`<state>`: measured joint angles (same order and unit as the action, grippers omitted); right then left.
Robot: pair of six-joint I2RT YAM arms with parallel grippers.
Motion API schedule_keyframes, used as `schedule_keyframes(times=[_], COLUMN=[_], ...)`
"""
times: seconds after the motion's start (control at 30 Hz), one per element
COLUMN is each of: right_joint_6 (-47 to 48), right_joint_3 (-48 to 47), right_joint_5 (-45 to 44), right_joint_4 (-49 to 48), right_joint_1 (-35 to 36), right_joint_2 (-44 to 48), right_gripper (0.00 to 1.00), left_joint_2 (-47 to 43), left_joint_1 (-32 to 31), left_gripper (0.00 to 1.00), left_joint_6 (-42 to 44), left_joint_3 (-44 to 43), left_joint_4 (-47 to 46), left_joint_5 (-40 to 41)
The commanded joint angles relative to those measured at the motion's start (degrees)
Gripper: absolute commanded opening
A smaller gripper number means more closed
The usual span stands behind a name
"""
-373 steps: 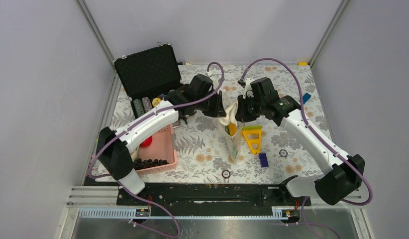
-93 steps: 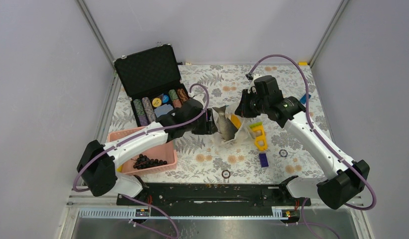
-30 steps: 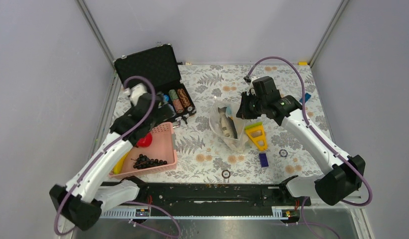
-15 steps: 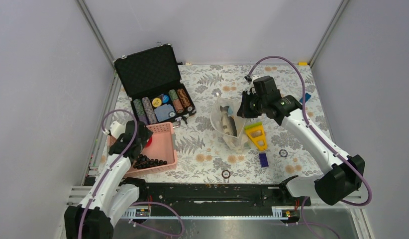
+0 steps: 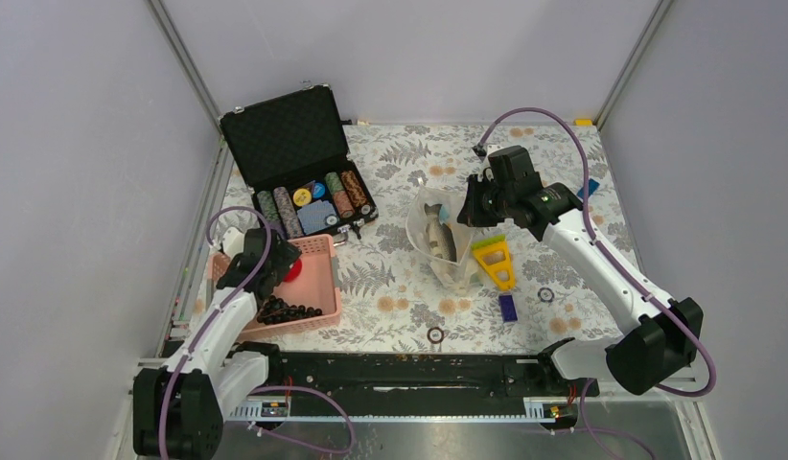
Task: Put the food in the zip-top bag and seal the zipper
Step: Pick up the fake fruit from the bin.
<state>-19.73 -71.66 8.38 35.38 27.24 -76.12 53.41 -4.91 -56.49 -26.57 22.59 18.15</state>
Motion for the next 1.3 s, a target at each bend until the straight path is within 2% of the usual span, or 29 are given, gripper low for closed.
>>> schedule_keyframes(times=[0.0,0.2,0.37,0.5,0.73,0.97,1.07,1.27], right_joint_6=[0.4,0.31,0.21,0.15,0.06,-0.56,-0.66,-0.8], right_joint_3=[0.44,0.56,0.48,0.62,0.53,0.65,0.62,0.89], right_joint_5=[-1.23,-1.49,-1.65,-1.83,-1.69,-0.8,0.4,0.23], right_joint_4=[-1.37,-1.33,-1.33,-1.33,-1.43,-2.18,-2.3,-2.28], right_joint_1=[-0.53,-0.54,-0.53,-0.53,-0.53,-0.56,-0.53,-0.57], right_joint_2=[0.5,0.55,0.58,0.77,0.9,0.54,0.37,1.22], right_gripper=[0.04,0.04,0.04,0.04,0.04,0.04,0.04,0.04], left_joint_2=[1.69,2.77,1.45,-2.61,-9.52,-11.33,-10.4,-6.34], left_joint_1=[0.38,0.34,0.34,0.36,0.26,-1.35,-6.45,-22.79], left_gripper=[0.88,0.71,0.49,0.39,0.37,0.34,0.33,0.33], left_joint_6=[1.06,1.39,-0.11,-0.44,2.03,7.14,10.58,20.65], left_joint_3=[0.11,0.2,-1.15,-2.52,-6.27,-13.44,-17.17,-23.15], left_joint_4=[-4.51,-5.3,-0.76,1.99,5.24,5.22,1.4,-11.15], left_joint_5=[-2.43,-4.26,-3.79,-5.24,-8.52,-15.84,-20.01,-24.56])
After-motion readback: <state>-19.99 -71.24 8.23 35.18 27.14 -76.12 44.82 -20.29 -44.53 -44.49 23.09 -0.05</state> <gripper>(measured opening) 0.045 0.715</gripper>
